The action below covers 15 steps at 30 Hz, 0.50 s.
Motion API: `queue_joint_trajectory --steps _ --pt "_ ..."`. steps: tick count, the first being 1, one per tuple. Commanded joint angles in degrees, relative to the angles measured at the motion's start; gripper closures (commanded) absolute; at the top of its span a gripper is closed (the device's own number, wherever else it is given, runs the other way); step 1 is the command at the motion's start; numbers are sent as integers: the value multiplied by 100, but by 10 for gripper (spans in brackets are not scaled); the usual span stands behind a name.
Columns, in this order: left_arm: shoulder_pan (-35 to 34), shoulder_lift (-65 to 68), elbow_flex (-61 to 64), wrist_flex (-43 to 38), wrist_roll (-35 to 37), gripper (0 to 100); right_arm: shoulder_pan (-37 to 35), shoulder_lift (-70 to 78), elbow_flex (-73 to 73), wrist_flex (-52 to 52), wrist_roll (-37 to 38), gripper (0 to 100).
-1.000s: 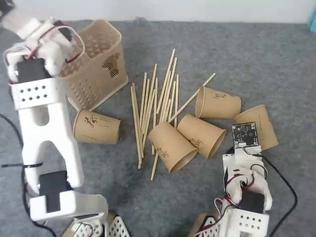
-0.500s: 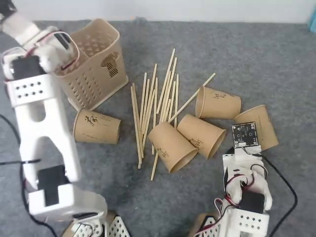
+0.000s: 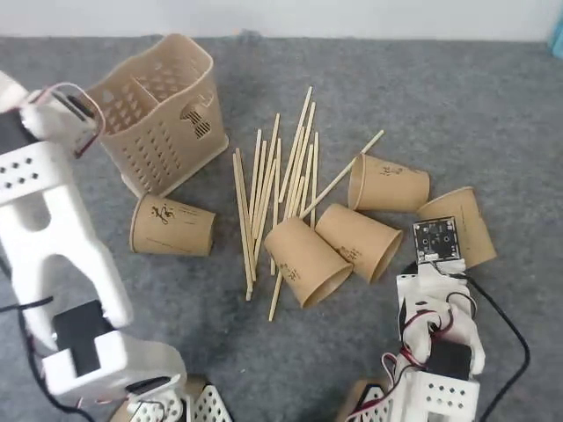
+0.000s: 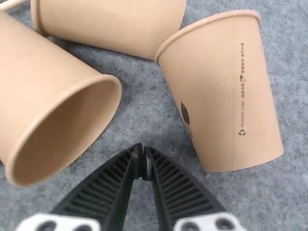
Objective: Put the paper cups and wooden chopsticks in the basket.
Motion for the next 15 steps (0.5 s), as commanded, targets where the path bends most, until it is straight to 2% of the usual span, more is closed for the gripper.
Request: queue_joint_trajectory --steps 1,6,10,12,14,15 --pt "-18 -237 101 -220 62 841 75 -48 97 -66 79 989" --pt "-9 484 374 -985 79 841 75 -40 97 -48 79 989" --pt "-9 1196 312 -1196 62 847 75 -31 97 -48 79 989" --pt "-26 1371 163 -1160 0 902 75 -31 97 -48 79 989" --pt "-35 1398 -13 -1152 -387 999 75 -31 97 -48 79 989" --pt "-26 1380 -127 -1073 -615 992 75 -31 97 -48 79 989"
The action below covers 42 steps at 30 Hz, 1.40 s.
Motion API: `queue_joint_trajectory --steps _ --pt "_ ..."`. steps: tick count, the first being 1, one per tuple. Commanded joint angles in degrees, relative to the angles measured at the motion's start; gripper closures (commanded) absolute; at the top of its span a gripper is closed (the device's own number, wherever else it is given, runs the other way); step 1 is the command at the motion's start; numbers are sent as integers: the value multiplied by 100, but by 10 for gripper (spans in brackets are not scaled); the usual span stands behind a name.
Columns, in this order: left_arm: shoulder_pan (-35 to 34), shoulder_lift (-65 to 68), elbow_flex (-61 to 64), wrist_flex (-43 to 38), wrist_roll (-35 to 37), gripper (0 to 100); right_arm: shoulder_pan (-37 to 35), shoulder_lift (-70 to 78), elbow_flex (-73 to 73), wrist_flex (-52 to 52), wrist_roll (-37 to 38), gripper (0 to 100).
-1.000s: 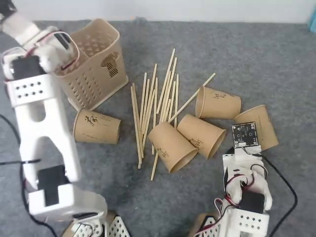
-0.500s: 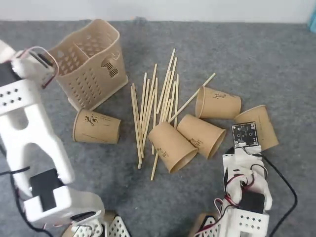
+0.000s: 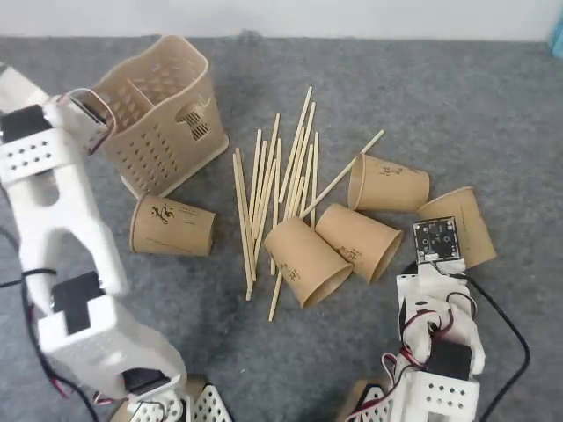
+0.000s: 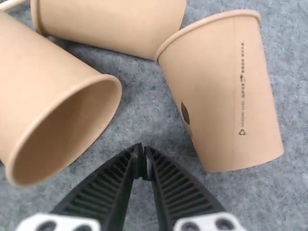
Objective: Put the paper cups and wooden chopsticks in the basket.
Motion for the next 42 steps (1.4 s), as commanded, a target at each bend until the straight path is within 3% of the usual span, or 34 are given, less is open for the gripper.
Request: queue_joint_trajectory --steps 1,3,7,14,21,28,36,39,42 --pt "-44 -26 -444 97 -703 983 75 -31 97 -48 79 989" --pt "97 -44 -875 360 -1415 987 75 -31 97 -48 79 989" --pt "237 -26 -1727 818 -3490 987 75 -31 97 -48 79 989" --pt "237 53 -2018 879 -4835 987 75 -31 97 -57 79 989" --pt "202 1380 -2527 862 -4853 987 75 -31 97 -57 79 989" --pt "26 2831 -4593 1327 -4844 983 75 -31 97 -66 79 989" --pt "141 3508 -7248 2470 -4870 757 48 -31 105 -92 79 989" --pt "149 3455 -7697 2470 -4870 688 48 -31 105 -92 79 989" --pt "141 3174 -7785 2470 -4844 679 48 -31 105 -92 79 989"
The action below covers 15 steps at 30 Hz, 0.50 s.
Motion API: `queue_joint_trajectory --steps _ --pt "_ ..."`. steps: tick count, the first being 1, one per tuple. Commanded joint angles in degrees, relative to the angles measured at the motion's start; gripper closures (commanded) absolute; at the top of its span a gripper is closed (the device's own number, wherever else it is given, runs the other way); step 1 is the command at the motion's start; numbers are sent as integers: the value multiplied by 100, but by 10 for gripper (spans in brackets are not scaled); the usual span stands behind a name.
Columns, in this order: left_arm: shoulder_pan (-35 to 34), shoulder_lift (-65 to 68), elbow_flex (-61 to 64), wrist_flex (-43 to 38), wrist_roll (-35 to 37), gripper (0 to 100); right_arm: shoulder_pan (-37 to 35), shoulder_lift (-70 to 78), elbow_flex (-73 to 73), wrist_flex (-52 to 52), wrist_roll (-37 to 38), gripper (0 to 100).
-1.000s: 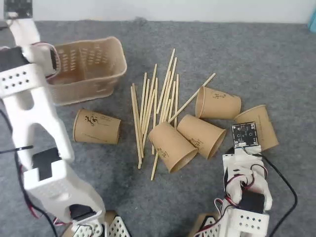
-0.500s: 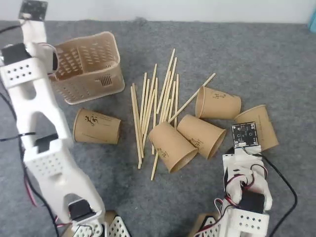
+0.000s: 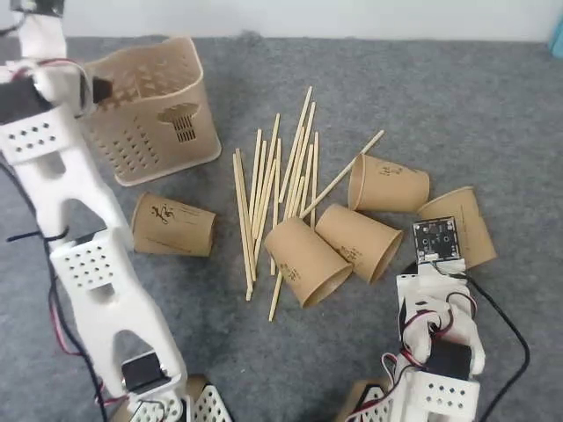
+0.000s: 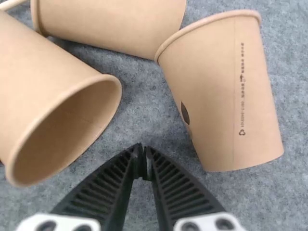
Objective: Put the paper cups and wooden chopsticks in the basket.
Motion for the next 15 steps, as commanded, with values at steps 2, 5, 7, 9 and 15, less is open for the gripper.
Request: queue_joint_trajectory --steps 2,5,7,9,15 --pt "26 -686 -259 202 -26 680 48 -31 105 -92 79 989" --pt "-97 -1134 57 211 431 680 48 -31 105 -92 79 989" --pt "-132 -1547 514 211 686 680 48 -31 105 -92 79 989" --pt "-141 -2084 1191 211 879 680 48 -31 105 -92 79 989" --pt "-105 -4229 4215 202 1240 680 48 -31 105 -92 79 989"
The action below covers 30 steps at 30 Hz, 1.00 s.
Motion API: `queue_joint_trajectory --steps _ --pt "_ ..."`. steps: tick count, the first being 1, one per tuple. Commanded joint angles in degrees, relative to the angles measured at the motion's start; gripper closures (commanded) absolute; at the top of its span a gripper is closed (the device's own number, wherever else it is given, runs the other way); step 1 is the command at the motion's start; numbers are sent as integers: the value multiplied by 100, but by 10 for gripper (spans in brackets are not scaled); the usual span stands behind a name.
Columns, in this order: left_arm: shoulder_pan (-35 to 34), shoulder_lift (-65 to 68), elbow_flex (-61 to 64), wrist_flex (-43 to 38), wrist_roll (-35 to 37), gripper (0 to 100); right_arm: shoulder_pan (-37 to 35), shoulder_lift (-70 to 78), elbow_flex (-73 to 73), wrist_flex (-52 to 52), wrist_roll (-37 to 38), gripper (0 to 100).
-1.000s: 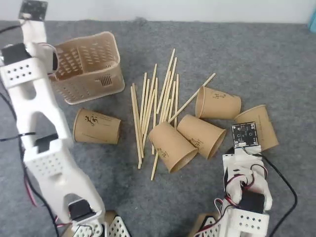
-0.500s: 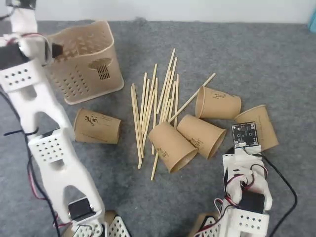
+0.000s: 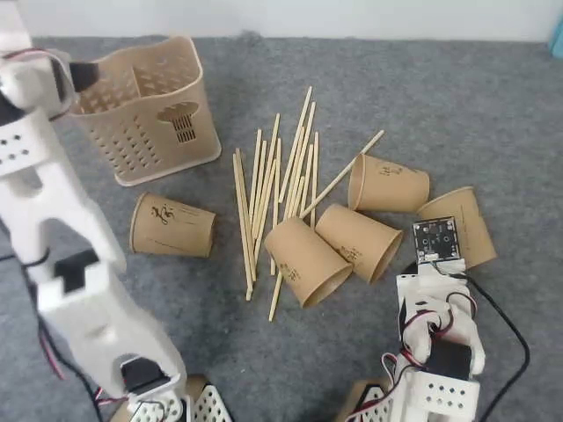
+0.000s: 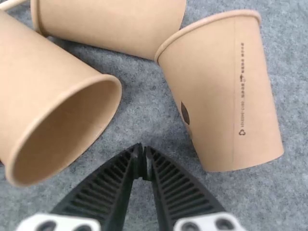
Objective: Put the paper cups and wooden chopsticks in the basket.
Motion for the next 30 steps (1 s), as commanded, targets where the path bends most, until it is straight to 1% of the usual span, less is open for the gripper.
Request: queue_joint_trajectory --steps 1,4,7,10,13,15,17,19,22,24,25,27,29,30 --pt "18 -1697 2018 176 290 680 48 -31 105 -92 79 989" --pt "35 -2708 3591 97 343 680 66 -48 105 -66 79 989" --pt "-35 -3578 5270 -352 352 680 84 -57 105 -48 79 989" --pt "-325 -4404 7020 -1292 325 680 92 -57 97 -40 79 989" --pt "-844 -5178 8708 -2321 325 680 154 -66 53 -40 88 989" --pt "-1169 -5626 9771 -2866 325 680 268 -66 -44 -48 88 989" --pt "-1345 -5969 10747 -3349 316 680 365 -66 -211 -40 88 989" --pt "-1380 -6163 11538 -3833 229 680 470 -66 -413 -40 114 989" --pt "-1310 -6189 12400 -4448 105 680 655 -13 -1037 -40 466 988" --pt "-1160 -6189 12725 -4686 105 680 743 -4 -1556 57 554 986" --pt "-1134 -6189 12760 -4703 97 680 760 4 -1837 145 563 970" --pt "-1099 -6189 12778 -4703 88 680 760 101 -2382 338 563 903" --pt "-1099 -6189 12787 -4721 88 680 760 435 -2936 479 536 833" --pt "-1099 -6189 12787 -4721 88 680 760 708 -3226 514 527 819"
